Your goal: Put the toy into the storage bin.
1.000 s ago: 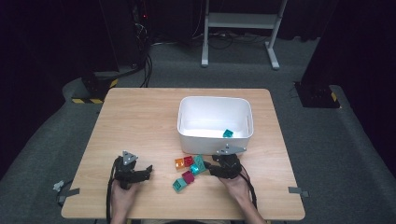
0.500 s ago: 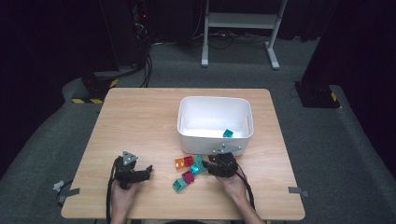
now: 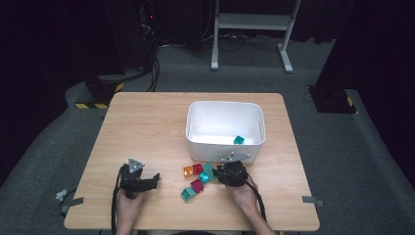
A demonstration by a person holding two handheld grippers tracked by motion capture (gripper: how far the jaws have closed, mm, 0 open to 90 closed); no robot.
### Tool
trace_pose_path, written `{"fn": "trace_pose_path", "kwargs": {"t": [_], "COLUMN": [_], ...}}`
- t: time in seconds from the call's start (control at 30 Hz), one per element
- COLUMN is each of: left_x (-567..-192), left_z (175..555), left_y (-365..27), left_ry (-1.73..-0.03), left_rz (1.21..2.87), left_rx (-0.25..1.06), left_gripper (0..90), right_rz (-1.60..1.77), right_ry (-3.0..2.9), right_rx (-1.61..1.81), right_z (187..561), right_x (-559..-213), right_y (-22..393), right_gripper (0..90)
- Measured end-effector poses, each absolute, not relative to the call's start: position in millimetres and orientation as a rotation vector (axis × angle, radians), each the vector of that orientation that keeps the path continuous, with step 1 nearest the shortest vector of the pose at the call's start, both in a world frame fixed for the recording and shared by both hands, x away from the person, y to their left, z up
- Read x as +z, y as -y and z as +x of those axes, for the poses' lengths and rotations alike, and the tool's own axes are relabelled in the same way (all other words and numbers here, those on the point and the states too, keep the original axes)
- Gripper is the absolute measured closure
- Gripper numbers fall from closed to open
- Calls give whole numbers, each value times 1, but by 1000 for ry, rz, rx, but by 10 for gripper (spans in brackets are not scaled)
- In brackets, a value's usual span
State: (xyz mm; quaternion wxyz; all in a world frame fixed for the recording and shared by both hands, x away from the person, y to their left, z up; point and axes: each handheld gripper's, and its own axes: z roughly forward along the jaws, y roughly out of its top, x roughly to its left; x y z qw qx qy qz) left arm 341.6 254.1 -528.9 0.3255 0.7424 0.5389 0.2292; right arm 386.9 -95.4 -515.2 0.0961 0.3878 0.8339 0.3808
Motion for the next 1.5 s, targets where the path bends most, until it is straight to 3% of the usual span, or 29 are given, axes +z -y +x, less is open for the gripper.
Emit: {"fn": "trace_pose_path", "kwargs": {"t": [0.7,1.5], "left_x": [-529,-529], "left_z": [341,342], "left_y": [-254,-254], "left_ry": [-1413,-1413], "left_rz": [1946,1947], "left_rx": [601,603], "left_gripper": [133,133], "right_rz": [1142,1061], "right_ry": [-2447,-2432], "right_rx": [1104,1104], "right_z": [377,366], "right_x": [-515,-496], "right_y": [117,132], "right_gripper": [874,898]}}
